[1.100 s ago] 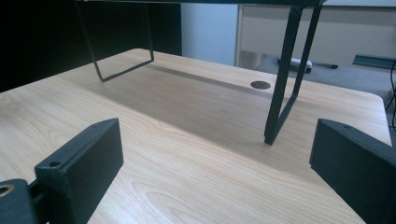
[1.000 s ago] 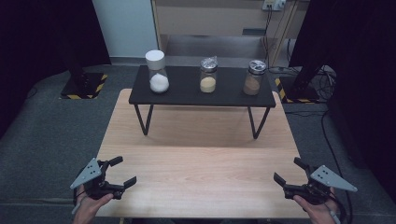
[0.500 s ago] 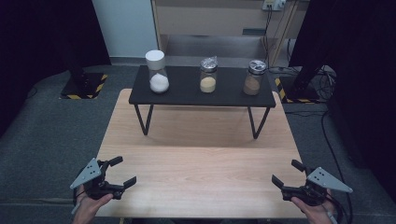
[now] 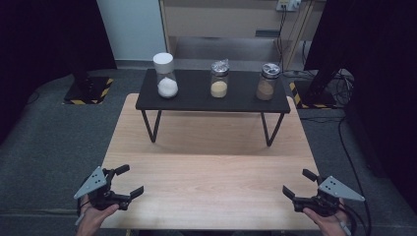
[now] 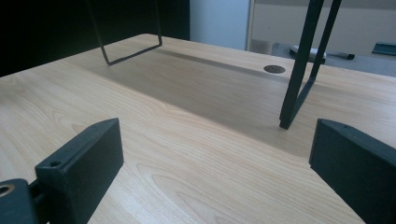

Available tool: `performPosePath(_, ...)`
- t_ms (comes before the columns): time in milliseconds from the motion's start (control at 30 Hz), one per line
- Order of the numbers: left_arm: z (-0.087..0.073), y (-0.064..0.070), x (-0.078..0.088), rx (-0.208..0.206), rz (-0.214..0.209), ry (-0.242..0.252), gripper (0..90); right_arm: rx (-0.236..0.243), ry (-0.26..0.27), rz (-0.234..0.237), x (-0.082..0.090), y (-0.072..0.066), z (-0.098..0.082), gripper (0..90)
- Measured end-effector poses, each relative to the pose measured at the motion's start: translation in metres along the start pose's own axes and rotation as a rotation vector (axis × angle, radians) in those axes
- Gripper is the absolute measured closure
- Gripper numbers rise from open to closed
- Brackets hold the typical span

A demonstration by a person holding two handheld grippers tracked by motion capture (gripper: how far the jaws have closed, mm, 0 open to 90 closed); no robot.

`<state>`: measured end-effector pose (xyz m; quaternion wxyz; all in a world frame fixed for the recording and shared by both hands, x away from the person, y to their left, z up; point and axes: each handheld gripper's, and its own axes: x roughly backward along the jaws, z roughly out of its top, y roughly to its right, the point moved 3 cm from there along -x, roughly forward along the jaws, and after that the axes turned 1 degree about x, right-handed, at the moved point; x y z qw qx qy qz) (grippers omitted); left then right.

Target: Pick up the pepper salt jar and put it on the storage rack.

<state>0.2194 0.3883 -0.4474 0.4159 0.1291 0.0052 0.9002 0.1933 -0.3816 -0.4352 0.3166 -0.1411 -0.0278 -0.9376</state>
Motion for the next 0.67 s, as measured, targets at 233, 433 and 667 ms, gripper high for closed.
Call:
performPosePath(233, 0.0000, 0.0002, 0.0003, 0.000, 0.001, 0.000, 1.3, -0.002, -0.003, 0.005, -0.0014, -0.0007, -0.0005, 3.5)
performPosePath(433, 0.0001, 0.0004, 0.0005, 0.000, 0.002, 0.000, 1.4, 0.000, -0.002, 0.005, -0.0017, 0.0000, -0.0006, 3.6)
performPosePath(667, 0.0000, 0.0009, 0.0005, 0.001, 0.003, 0.000, 1.4, -0.001, 0.002, 0.003, -0.0015, -0.0003, -0.0003, 3.5)
